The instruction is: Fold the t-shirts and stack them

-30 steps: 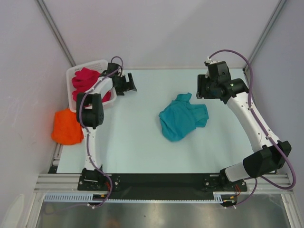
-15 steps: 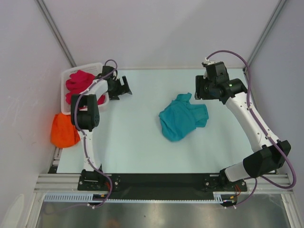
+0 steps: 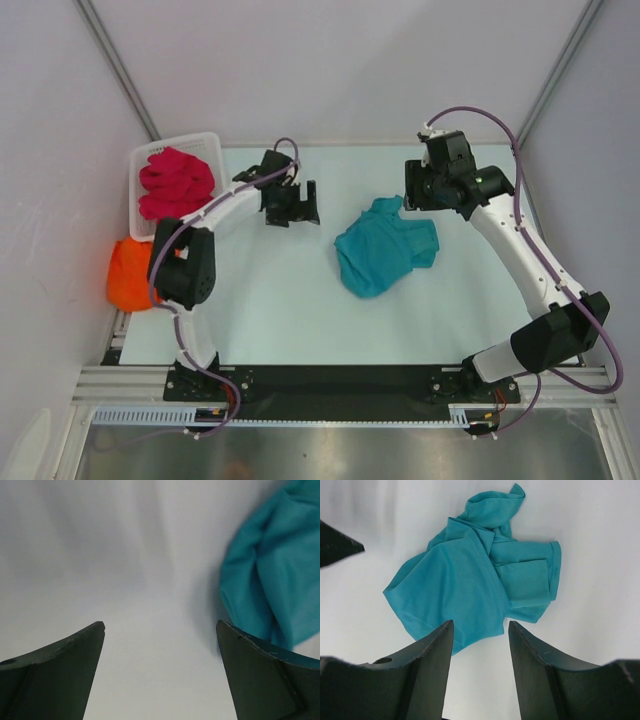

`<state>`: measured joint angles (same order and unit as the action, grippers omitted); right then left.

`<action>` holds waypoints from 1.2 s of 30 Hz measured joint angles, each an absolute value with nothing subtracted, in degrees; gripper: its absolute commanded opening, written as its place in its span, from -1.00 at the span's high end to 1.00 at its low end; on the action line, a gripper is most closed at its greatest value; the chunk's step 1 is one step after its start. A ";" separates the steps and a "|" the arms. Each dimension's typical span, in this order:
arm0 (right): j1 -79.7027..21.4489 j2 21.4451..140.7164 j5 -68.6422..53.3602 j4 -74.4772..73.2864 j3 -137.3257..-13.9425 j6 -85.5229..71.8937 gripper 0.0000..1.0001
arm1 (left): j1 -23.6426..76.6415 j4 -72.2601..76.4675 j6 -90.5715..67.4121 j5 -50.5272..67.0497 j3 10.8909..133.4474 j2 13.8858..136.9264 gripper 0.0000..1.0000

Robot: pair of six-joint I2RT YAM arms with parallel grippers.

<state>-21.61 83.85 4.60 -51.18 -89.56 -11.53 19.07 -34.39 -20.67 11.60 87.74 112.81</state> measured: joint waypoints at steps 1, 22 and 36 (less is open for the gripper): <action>-21.74 83.83 4.60 -50.94 -89.45 -11.53 -0.07 | 20.86 -34.06 -21.04 11.53 86.52 110.96 -0.99; -19.25 77.30 4.60 -50.26 -82.35 -10.24 -0.08 | 9.28 -33.32 -38.00 -11.53 61.17 88.20 -0.99; -18.81 77.80 4.12 -50.50 -82.54 -10.20 -0.08 | -5.21 -33.56 -36.95 -12.47 65.39 96.27 -0.99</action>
<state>-18.81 77.80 4.12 -50.50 -82.54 -10.20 -5.21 -33.56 -36.95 -12.47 65.39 96.27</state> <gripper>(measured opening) 0.538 0.996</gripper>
